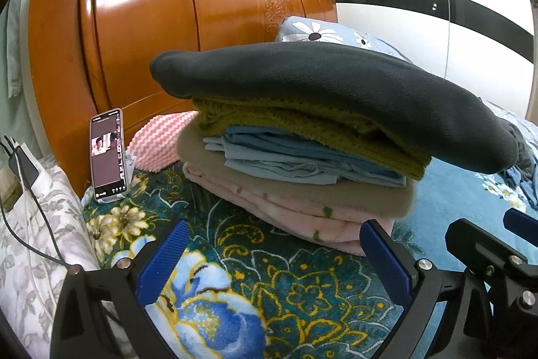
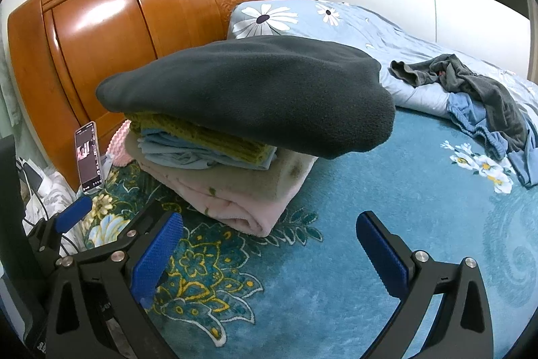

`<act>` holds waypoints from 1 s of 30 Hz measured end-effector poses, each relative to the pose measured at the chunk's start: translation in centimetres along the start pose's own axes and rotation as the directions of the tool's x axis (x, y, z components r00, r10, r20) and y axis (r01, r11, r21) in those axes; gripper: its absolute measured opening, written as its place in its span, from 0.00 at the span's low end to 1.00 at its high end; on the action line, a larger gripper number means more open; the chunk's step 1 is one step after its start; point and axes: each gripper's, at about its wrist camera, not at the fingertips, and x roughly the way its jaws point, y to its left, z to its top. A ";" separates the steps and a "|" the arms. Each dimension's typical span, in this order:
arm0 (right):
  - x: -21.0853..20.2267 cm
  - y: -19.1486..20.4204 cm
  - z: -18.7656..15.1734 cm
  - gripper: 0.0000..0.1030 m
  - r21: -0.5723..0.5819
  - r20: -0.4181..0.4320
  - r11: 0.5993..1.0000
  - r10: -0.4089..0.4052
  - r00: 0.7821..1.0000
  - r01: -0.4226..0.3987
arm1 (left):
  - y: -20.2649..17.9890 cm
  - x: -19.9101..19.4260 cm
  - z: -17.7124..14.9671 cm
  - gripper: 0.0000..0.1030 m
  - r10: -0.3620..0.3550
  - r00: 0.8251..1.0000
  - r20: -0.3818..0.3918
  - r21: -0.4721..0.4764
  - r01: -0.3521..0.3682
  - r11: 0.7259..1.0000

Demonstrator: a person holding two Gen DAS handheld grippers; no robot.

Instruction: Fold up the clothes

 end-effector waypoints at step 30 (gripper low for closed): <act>0.7 -1.7 0.2 1.00 0.028 -0.015 1.000 0.005 1.000 -0.005 | -1.5 0.5 0.0 1.00 0.008 1.000 0.002 0.009 -0.008 1.000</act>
